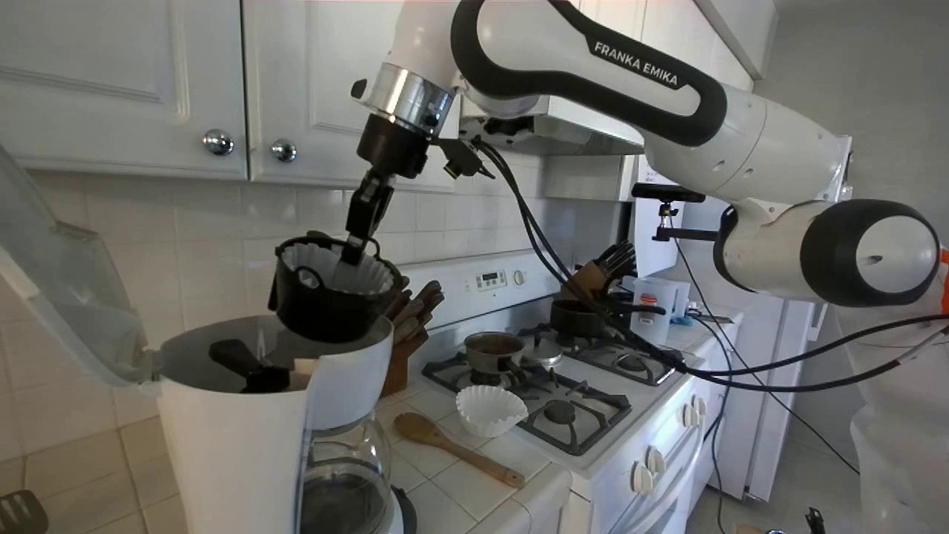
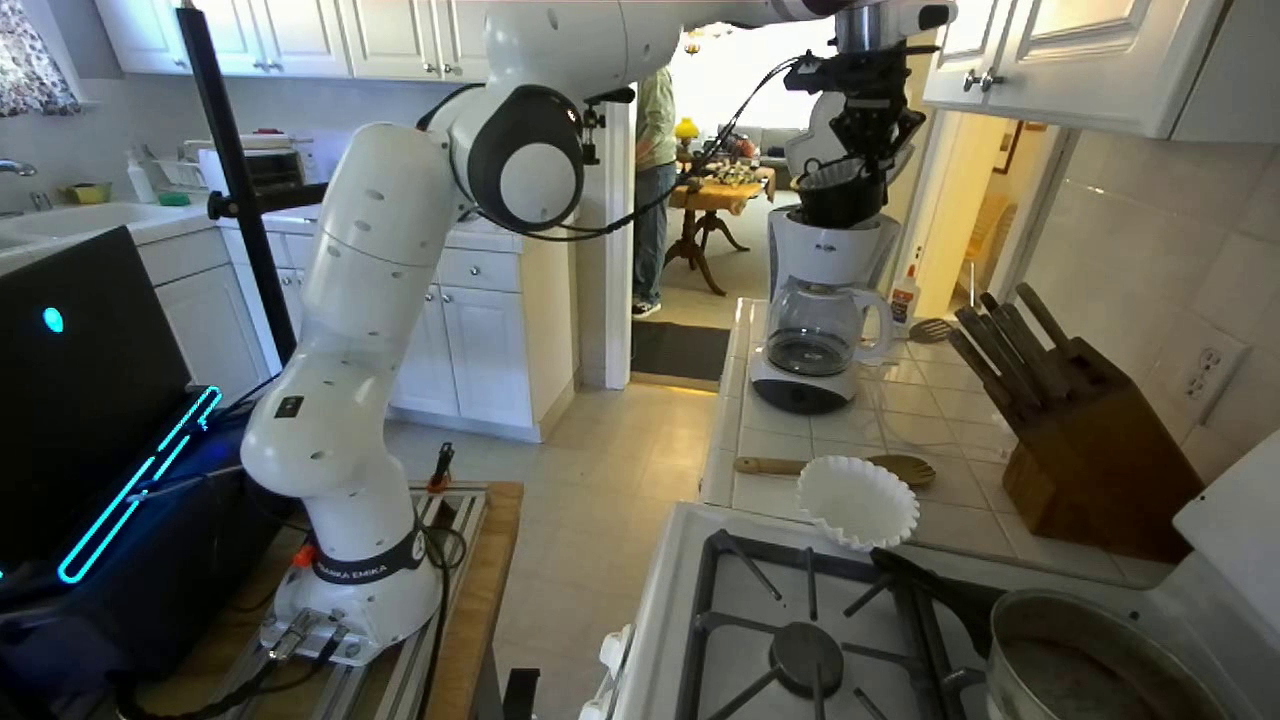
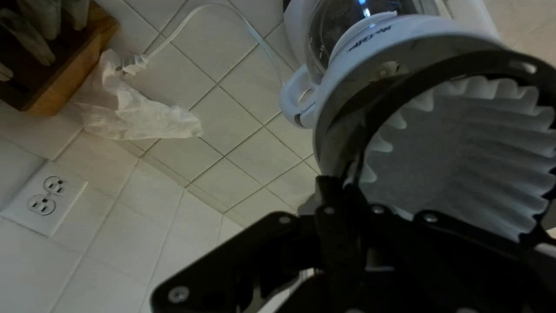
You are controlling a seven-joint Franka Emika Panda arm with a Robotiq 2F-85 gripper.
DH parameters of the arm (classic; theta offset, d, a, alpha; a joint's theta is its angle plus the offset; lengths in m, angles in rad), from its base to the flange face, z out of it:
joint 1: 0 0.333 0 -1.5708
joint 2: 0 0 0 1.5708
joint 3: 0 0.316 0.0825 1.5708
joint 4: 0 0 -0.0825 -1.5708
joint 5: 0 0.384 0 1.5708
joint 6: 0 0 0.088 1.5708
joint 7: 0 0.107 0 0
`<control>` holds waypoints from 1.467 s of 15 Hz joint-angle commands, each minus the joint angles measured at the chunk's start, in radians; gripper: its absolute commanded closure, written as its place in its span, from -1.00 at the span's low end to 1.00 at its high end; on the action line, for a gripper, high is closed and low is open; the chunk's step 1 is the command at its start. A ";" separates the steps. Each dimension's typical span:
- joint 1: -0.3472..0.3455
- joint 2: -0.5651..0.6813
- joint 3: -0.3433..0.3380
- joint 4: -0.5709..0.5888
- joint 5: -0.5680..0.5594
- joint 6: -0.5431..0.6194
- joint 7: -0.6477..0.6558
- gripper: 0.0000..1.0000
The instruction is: Remove the black object from the coffee machine, then put it on the counter
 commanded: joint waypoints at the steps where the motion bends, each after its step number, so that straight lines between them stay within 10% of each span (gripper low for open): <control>1: -0.024 -0.077 -0.010 -0.033 0.005 -0.016 0.027 0.96; 9: -0.080 -0.221 -0.069 -0.159 -0.022 -0.083 0.131 0.96; 22: -0.147 -0.542 -0.122 -0.784 0.112 -0.022 0.211 0.96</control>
